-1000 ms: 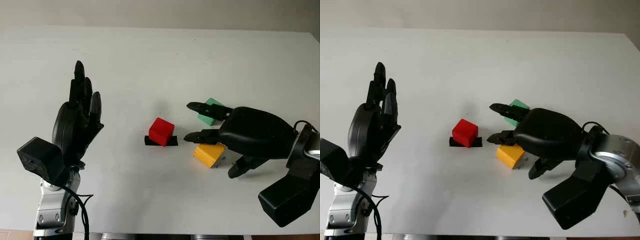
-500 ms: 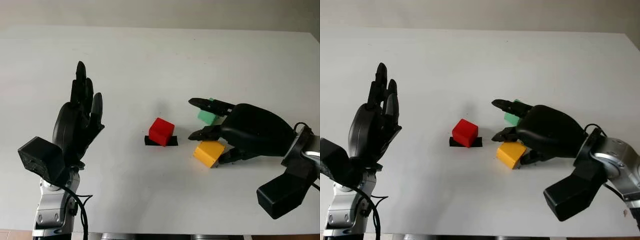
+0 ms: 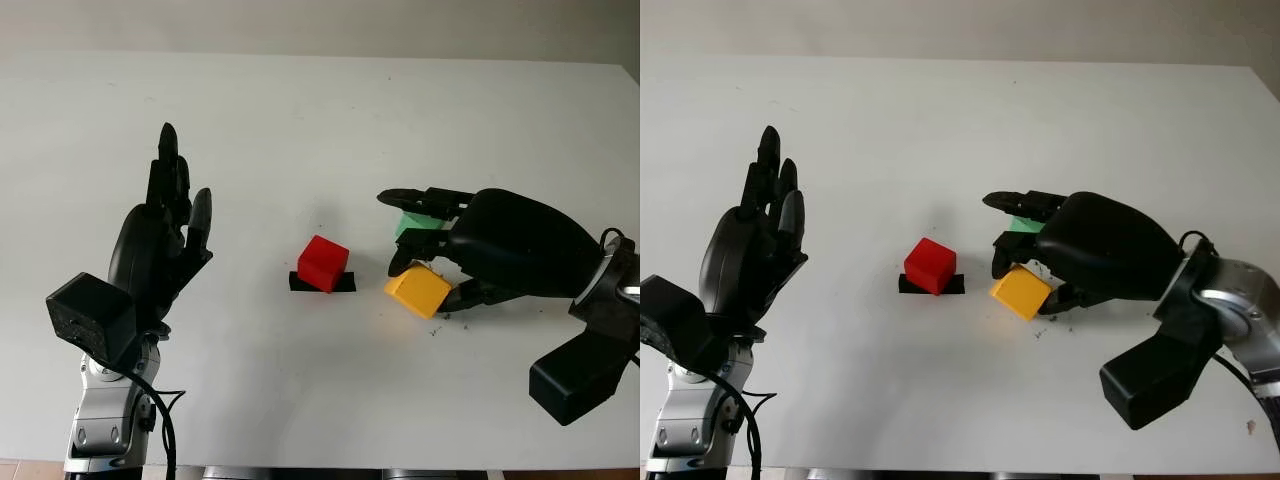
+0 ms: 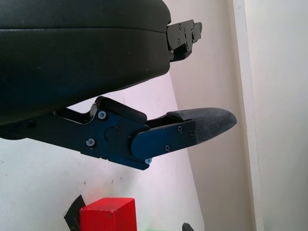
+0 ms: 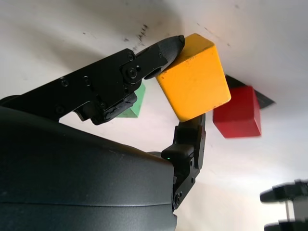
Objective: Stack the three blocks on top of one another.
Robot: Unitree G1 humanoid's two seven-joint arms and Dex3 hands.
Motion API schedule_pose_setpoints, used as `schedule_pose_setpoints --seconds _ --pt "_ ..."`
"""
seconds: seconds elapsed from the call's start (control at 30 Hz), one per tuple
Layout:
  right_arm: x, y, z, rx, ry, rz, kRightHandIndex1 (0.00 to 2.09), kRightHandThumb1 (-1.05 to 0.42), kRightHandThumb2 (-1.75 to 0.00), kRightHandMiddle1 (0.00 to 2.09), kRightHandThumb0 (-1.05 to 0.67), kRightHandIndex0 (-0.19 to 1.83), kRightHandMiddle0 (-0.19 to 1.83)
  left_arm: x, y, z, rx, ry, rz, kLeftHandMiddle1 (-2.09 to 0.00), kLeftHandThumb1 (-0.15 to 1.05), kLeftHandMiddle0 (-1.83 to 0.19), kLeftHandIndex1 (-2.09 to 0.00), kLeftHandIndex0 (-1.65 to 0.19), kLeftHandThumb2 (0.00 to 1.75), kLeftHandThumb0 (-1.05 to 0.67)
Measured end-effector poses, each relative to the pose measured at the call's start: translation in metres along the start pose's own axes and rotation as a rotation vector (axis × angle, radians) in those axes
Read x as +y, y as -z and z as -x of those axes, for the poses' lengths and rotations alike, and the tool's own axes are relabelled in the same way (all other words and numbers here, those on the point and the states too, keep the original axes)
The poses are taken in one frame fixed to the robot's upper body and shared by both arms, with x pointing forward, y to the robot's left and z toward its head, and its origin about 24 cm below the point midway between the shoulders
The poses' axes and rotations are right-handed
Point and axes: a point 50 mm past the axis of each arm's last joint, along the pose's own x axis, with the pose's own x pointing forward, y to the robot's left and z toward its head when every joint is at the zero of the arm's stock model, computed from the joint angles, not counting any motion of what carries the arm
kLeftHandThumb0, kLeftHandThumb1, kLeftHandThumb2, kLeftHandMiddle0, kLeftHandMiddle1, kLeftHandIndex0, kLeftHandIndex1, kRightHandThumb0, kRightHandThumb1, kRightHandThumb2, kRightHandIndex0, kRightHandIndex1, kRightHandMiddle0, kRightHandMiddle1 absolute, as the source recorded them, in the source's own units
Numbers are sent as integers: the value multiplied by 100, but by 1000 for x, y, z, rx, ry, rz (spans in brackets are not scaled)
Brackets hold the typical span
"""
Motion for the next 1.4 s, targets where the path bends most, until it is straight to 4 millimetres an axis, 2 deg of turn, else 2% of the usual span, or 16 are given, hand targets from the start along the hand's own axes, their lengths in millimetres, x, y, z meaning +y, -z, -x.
schedule_pose_setpoints --seconds 0.2,0.33,0.53,0.67,0.8,1.03,1.2,1.4 --pt "-15 4 -4 -1 27 -44 6 -95 -6 117 -39 24 50 0 0 0 2 0 -4 0 105 19 0 19 59 -66" --pt "-34 7 -9 0 81 -60 6 -94 -5 119 -39 23 51 -1 0 0 2 4 -4 0 105 19 0 19 59 -66" --pt "-67 10 -25 -42 235 -54 6 -90 -5 121 -41 25 57 -3 0 0 3 11 -4 0 105 19 0 19 60 -68" --pt "-79 11 -43 -78 294 -188 5 -89 -5 126 -41 23 55 -4 1 0 3 16 -7 0 105 19 0 19 61 -67" --pt "-70 16 -62 -93 264 -363 3 -90 -5 137 -41 19 47 -4 1 0 -1 16 -6 0 105 19 0 19 61 -67" --pt "-50 26 -83 -50 154 -630 3 -93 -6 136 -43 15 40 -3 3 3 15 0 5 0 105 19 0 19 60 -66" --pt "-34 24 -102 -45 54 -724 4 -92 -5 138 -45 16 42 -4 4 4 15 -7 9 0 105 19 0 19 59 -68" --pt "-22 21 -113 -46 -31 -770 4 -93 -6 140 -48 14 39 -4 4 4 13 -5 9 0 105 19 0 19 60 -68"
